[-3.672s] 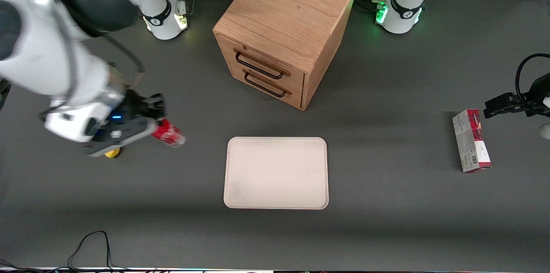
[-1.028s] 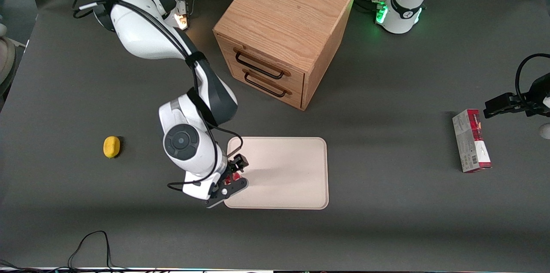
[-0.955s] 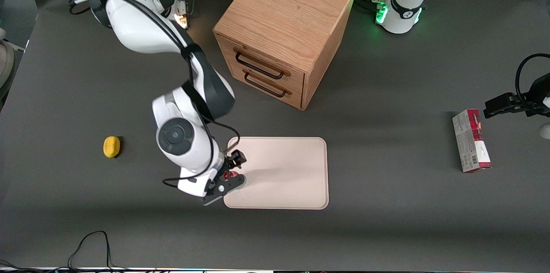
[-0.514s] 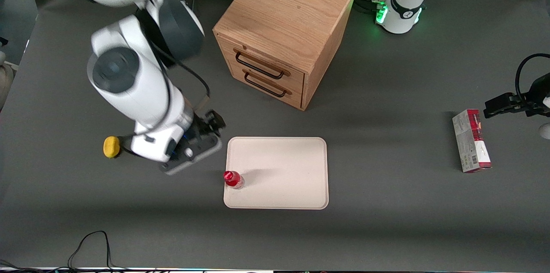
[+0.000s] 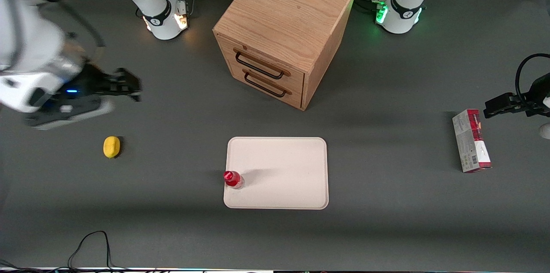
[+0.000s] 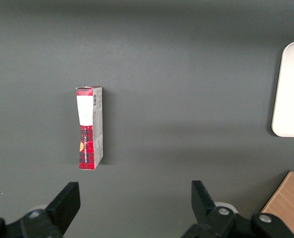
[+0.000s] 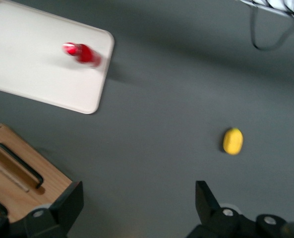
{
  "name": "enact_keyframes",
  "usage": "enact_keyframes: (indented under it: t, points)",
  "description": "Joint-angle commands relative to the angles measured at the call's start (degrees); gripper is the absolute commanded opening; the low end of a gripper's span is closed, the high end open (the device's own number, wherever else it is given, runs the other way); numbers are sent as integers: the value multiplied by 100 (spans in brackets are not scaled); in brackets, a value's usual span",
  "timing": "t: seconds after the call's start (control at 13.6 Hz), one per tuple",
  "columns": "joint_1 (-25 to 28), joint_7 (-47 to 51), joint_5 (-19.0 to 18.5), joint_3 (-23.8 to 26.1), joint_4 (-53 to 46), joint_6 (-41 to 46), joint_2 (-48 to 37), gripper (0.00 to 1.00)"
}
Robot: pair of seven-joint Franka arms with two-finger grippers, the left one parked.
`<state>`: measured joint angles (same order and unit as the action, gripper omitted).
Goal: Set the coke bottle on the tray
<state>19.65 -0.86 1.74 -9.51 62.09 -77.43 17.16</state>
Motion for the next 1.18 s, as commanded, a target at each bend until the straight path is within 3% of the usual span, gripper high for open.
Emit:
enact_keyframes:
  t: [0.0, 0.22, 0.59, 1.1]
  points:
    - [-618, 16, 195, 37, 1680, -702, -1028, 100]
    - [-971, -299, 186, 37, 2253, -975, -1381, 100]
    - [-1068, -485, -288, 28, 2448, -1090, -1399, 100]
    - [-1060, -256, -280, 2, 2510, -1073, -1373, 100]
